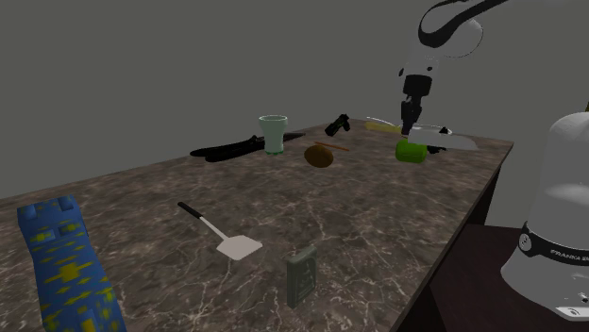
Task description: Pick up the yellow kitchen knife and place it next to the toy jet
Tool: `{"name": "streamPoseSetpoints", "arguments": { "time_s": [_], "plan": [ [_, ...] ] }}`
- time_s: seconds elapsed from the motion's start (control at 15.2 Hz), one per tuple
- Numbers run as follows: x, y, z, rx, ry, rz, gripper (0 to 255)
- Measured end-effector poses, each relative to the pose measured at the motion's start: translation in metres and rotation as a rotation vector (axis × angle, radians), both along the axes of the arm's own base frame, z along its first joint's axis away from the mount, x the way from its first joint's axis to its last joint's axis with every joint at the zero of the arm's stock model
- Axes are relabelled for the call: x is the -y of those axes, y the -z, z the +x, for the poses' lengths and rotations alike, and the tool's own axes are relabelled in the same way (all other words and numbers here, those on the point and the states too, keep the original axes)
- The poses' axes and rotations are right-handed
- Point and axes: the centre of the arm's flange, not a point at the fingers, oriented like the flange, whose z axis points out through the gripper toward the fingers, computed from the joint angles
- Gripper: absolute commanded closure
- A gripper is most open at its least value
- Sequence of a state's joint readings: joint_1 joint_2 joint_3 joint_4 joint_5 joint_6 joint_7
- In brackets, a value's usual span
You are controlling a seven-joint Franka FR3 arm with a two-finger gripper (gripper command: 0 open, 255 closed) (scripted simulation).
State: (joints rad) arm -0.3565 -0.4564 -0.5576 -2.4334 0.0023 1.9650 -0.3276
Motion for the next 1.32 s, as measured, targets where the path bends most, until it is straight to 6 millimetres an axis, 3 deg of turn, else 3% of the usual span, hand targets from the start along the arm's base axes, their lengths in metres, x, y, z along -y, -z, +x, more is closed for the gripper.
{"name": "streamPoseSetpoints", "arguments": {
  "time_s": [0.92, 1.06, 1.32],
  "plan": [
    [0.001, -0.074, 0.000, 0.000, 0.000, 0.000, 255],
    [0.015, -0.077, 0.004, 0.000, 0.000, 0.001, 255],
    [0.064, -0.078, 0.019, 0.000, 0.001, 0.001, 255]
  ]
}}
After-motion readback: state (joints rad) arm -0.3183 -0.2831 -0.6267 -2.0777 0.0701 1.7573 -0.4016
